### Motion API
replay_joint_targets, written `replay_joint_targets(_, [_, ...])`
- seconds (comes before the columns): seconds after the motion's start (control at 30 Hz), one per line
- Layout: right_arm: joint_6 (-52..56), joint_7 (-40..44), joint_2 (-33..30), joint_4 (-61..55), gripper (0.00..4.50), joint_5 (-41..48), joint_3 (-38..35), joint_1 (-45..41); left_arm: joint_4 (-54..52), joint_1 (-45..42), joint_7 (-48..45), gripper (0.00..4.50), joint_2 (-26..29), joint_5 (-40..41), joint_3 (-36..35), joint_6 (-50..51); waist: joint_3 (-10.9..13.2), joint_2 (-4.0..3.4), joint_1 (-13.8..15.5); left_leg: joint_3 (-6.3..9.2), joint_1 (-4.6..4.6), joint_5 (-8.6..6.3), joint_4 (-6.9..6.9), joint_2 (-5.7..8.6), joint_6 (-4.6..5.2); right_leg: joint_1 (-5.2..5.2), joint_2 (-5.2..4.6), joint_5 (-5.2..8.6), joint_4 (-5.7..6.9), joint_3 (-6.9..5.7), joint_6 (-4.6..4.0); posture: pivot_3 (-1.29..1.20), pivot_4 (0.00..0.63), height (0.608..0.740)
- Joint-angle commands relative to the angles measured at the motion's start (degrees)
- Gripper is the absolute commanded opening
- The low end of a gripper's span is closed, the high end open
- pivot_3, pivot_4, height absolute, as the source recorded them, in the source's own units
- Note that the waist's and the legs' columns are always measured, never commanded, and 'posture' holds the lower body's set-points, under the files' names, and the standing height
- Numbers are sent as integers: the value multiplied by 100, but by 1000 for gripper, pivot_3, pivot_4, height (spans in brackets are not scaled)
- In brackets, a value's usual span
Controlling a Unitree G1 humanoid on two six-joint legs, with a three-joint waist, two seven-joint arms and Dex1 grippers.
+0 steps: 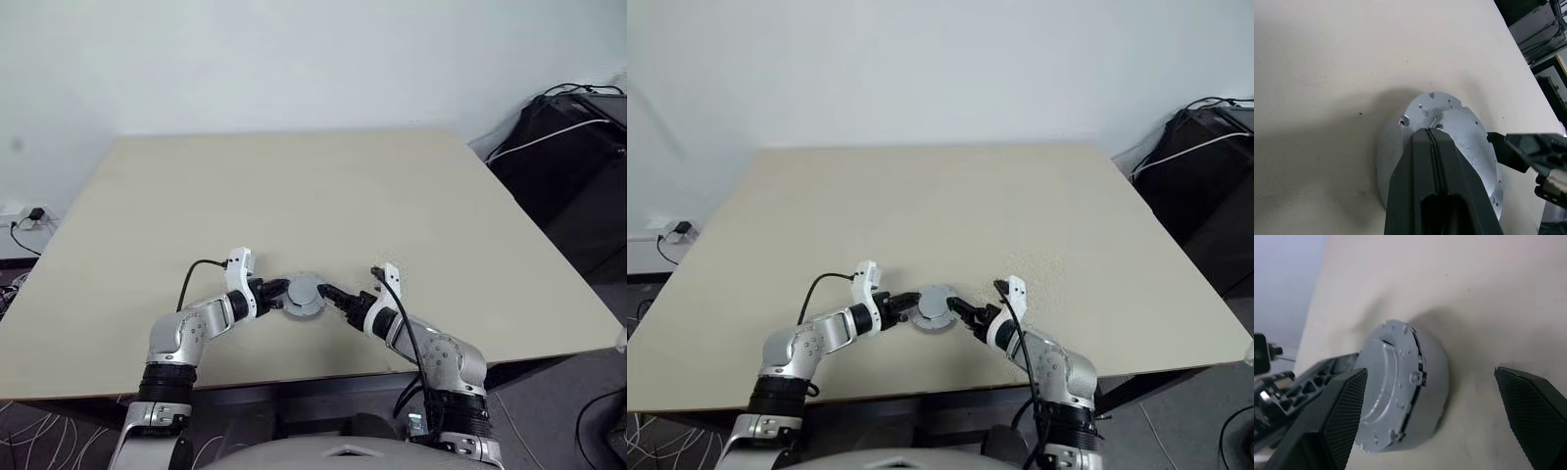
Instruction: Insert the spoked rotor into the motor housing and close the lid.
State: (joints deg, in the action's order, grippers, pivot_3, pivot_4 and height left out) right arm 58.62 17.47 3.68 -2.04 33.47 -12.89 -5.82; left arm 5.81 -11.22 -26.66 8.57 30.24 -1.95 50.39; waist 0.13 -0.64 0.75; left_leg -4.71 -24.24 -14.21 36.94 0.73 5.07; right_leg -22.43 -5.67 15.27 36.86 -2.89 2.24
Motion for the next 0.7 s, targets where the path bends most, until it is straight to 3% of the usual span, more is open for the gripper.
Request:
replay_joint_targets(0.03, [186,-133,239,120,4475,365,-128,-211,30,119,5,0,-53,-35,135,120,0,0,2,0,0,0,0,0,0,0,0,0,0,0,0,0,0,740])
replay_joint_targets(0.7, [995,-338,523,637,4475,1736,-464,-281,-23,167,17,0,-50,-60,153,117,-3,-4,-40,1,-15,-1,1,4,3,-11,-3,-1,-1,1,2,0,0,740])
